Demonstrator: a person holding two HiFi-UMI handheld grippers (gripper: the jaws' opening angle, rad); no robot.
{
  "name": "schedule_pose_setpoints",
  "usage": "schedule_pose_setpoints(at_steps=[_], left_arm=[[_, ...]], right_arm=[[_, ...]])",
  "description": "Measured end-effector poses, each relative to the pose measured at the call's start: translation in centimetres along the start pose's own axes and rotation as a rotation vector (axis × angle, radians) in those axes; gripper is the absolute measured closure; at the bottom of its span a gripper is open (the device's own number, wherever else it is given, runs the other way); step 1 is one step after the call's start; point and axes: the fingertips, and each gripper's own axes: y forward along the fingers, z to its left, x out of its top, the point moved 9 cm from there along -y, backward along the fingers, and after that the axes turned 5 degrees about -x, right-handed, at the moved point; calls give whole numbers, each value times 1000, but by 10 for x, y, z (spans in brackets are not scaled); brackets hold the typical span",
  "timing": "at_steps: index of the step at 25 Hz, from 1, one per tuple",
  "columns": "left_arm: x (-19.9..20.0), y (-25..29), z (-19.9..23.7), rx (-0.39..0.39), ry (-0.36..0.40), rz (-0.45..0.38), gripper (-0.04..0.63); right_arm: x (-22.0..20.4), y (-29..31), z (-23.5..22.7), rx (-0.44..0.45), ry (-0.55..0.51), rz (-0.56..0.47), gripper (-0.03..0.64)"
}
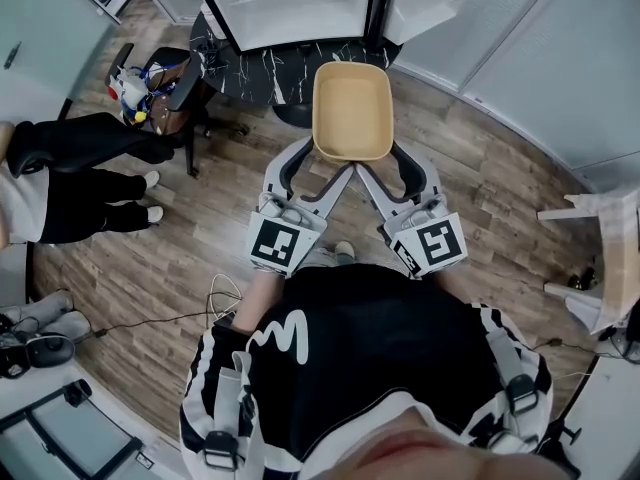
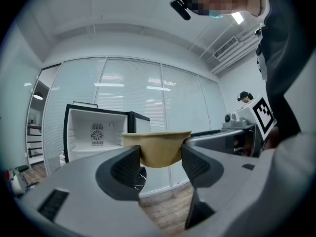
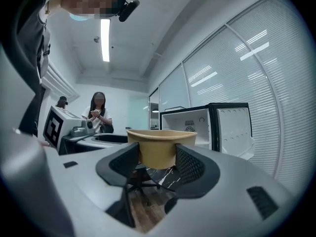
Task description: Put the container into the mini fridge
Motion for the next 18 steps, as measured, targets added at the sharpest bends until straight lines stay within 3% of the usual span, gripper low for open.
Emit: schedule_pose_setpoints(at_steps=[18], left_arm=[[0,-5,3,39,12,4,328]], right_arm=[[-2,7,1,33,29,-14,376]])
